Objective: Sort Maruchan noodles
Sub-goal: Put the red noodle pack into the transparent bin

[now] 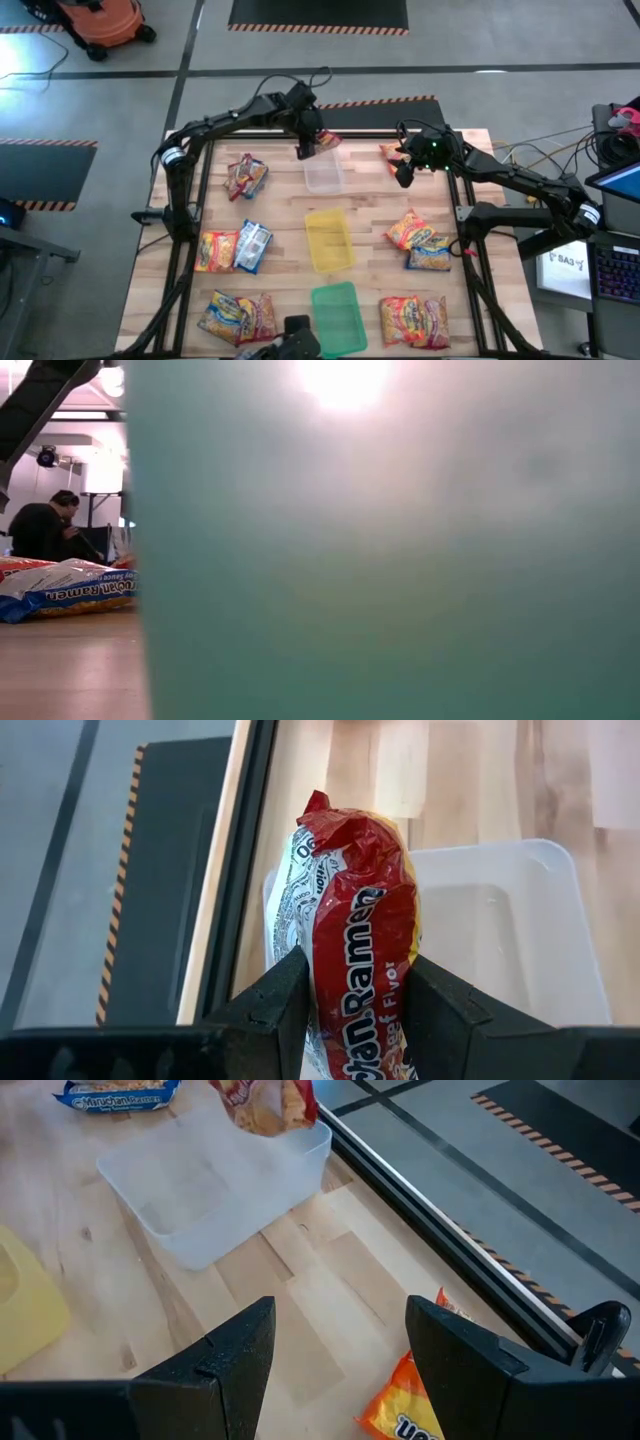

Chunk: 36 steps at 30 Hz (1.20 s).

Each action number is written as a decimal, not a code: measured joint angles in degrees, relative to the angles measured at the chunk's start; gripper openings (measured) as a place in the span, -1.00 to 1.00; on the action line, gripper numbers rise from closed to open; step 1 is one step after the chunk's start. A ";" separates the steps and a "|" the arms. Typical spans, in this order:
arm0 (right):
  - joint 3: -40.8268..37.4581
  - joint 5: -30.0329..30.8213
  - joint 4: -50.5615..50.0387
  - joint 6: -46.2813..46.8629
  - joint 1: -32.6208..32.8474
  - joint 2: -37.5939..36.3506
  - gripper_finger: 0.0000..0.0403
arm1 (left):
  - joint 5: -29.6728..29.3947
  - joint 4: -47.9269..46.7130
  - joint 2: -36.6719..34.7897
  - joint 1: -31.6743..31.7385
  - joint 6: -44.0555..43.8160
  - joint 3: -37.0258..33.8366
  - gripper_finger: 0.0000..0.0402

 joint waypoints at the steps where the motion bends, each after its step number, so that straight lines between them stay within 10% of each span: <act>1: -0.02 -0.01 -0.02 -0.02 0.00 0.00 0.07 | 0.00 -0.91 -0.01 0.02 0.00 0.47 -0.43; 36: -1.36 -0.02 0.01 -0.92 0.00 0.00 0.07 | -4.19 -5.60 8.15 0.06 1.47 4.47 -0.43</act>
